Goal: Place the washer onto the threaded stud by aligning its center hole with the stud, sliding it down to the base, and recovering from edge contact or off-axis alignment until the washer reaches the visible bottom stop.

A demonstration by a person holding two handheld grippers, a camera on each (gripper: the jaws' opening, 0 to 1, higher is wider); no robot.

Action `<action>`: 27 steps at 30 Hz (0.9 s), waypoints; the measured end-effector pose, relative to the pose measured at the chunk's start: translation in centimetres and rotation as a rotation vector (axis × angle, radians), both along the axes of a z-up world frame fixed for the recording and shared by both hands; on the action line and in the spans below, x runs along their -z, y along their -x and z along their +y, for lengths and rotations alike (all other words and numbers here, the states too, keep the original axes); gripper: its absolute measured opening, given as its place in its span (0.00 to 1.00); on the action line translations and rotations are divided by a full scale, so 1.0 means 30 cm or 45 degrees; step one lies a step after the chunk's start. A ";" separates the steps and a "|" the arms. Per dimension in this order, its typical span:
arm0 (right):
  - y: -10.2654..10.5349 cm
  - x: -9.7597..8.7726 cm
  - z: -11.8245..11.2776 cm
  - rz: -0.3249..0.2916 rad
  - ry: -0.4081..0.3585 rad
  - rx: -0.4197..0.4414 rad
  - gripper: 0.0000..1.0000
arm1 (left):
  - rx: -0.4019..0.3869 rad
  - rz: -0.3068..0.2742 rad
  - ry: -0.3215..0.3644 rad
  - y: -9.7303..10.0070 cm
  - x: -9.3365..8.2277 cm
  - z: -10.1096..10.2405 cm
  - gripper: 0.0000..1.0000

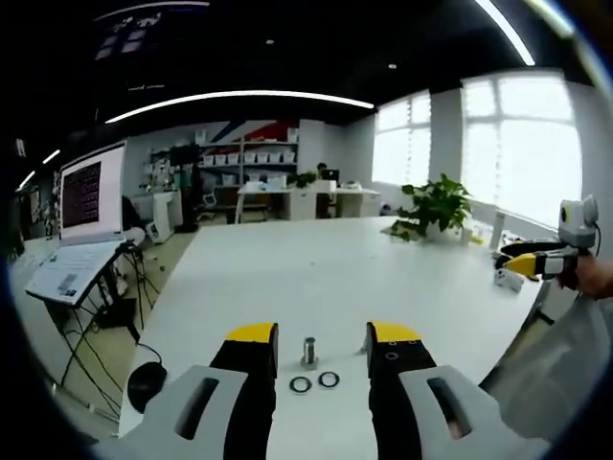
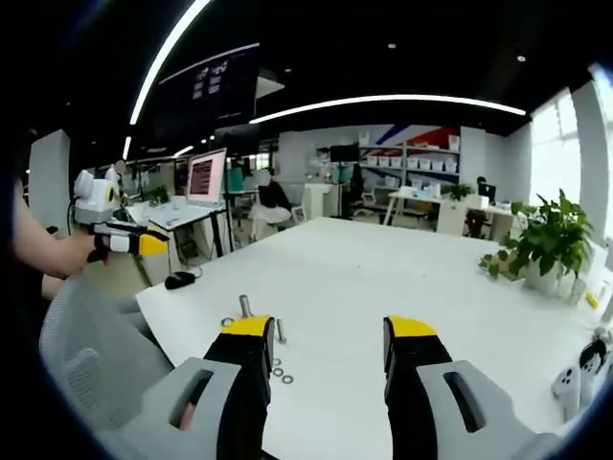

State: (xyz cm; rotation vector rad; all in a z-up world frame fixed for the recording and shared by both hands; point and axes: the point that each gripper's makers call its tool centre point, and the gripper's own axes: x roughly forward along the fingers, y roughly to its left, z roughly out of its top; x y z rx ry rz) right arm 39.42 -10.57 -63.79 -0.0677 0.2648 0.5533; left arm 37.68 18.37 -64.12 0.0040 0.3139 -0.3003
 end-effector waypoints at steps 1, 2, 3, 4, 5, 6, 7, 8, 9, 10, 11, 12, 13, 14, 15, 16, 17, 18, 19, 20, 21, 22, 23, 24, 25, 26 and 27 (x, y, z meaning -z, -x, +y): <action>0.004 0.003 0.007 0.008 -0.005 -0.004 0.48 | 0.001 0.006 -0.010 -0.002 0.004 0.003 0.35; 0.019 0.015 0.020 0.009 0.045 -0.031 0.48 | -0.003 0.027 -0.004 0.003 0.021 0.007 0.36; 0.020 0.010 0.024 -0.040 0.110 -0.052 0.48 | -0.010 0.051 0.026 0.012 0.030 0.007 0.36; 0.026 0.009 0.027 -0.058 0.137 -0.062 0.47 | -0.011 0.041 0.027 0.017 0.024 0.008 0.35; 0.032 0.012 0.032 -0.039 0.104 -0.055 0.47 | -0.015 0.005 0.015 0.021 0.010 0.008 0.35; 0.031 0.017 0.029 -0.013 0.083 -0.049 0.47 | -0.019 -0.002 0.000 0.023 0.008 0.010 0.35; 0.025 0.021 0.021 -0.009 0.086 -0.041 0.47 | -0.028 0.012 0.000 0.019 0.014 0.017 0.34; 0.018 0.022 0.010 -0.007 0.089 -0.026 0.47 | -0.036 0.028 0.011 0.013 0.022 0.025 0.34; 0.014 0.019 0.006 -0.004 0.073 -0.018 0.47 | -0.038 0.033 0.020 0.008 0.023 0.030 0.34; 0.013 0.018 0.005 -0.002 0.063 -0.014 0.47 | -0.041 0.034 0.020 0.012 0.023 0.027 0.34; 0.013 0.017 0.006 0.002 0.056 -0.015 0.47 | -0.044 0.035 0.015 0.014 0.024 0.027 0.35; 0.016 0.020 0.008 0.003 0.063 -0.018 0.47 | -0.044 0.037 0.014 0.012 0.026 0.029 0.35; 0.018 0.023 0.011 0.002 0.070 -0.023 0.47 | -0.043 0.040 0.014 0.013 0.028 0.027 0.35; 0.022 0.026 0.013 0.005 0.075 -0.029 0.47 | -0.041 0.042 0.005 0.016 0.030 0.024 0.35; 0.026 0.029 0.017 0.006 0.082 -0.037 0.47 | -0.040 0.038 0.001 0.018 0.029 0.022 0.35; 0.026 0.029 0.017 0.003 0.088 -0.039 0.47 | -0.038 0.034 -0.001 0.019 0.027 0.020 0.34; 0.027 0.028 0.018 0.001 0.089 -0.042 0.47 | -0.038 0.034 -0.002 0.019 0.026 0.020 0.34; 0.026 0.027 0.018 0.003 0.085 -0.041 0.47 | -0.038 0.034 -0.002 0.018 0.027 0.022 0.34; 0.025 0.028 0.017 0.010 0.079 -0.037 0.47 | -0.040 0.035 -0.005 0.017 0.028 0.025 0.34; 0.025 0.029 0.017 0.011 0.078 -0.036 0.47 | -0.043 0.039 -0.006 0.016 0.030 0.028 0.34; 0.026 0.030 0.017 0.011 0.079 -0.036 0.47 | -0.049 0.044 0.001 0.016 0.033 0.032 0.34; 0.027 0.032 0.017 0.013 0.083 -0.035 0.47 | -0.053 0.050 0.000 0.018 0.038 0.035 0.34; 0.029 0.036 0.017 0.014 0.086 -0.036 0.47 | -0.057 0.057 -0.002 0.021 0.042 0.037 0.34; 0.033 0.042 0.018 0.015 0.099 -0.040 0.47 | -0.060 0.062 -0.002 0.023 0.045 0.037 0.34; 0.036 0.044 0.018 0.017 0.105 -0.042 0.47 | -0.061 0.061 0.000 0.025 0.044 0.037 0.34; 0.036 0.047 0.017 0.021 0.110 -0.044 0.47 | -0.059 0.056 0.002 0.025 0.042 0.035 0.34; 0.036 0.048 0.015 0.025 0.107 -0.041 0.46 | -0.052 0.049 -0.007 0.024 0.041 0.033 0.34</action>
